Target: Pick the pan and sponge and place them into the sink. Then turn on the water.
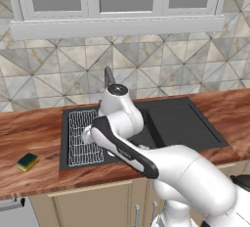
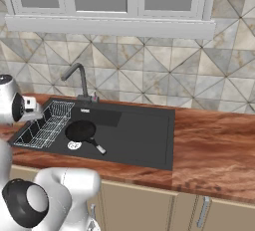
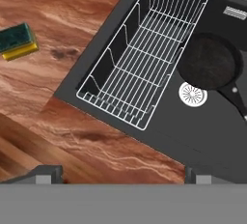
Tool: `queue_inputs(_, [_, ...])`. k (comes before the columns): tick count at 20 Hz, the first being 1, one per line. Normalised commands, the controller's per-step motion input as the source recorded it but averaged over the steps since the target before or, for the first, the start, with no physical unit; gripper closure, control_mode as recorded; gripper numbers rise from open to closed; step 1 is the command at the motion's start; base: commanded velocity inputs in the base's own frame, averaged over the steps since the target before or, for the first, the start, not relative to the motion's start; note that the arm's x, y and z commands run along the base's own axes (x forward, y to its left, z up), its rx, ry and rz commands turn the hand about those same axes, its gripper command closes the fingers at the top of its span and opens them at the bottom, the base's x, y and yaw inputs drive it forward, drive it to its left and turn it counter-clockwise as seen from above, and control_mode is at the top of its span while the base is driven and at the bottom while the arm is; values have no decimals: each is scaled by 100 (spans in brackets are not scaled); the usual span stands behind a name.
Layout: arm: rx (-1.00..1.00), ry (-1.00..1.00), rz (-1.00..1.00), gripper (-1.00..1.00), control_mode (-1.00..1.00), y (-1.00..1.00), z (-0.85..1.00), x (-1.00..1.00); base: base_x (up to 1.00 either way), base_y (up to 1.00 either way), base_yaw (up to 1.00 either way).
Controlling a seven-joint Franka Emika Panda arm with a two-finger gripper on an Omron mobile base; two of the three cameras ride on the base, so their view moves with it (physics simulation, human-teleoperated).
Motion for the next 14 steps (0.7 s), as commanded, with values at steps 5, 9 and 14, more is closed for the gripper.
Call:
queue_inputs(5, [-6, 3, -8, -100, -100, 35, 1, -8, 0, 0, 0])
queue_inputs(9, [-3, 1, -7, -100, -100, 46, 4, -1, 0, 0, 0])
queue_inputs(14, [-1, 5, -5, -100, -100, 45, 0, 0, 0, 0, 0])
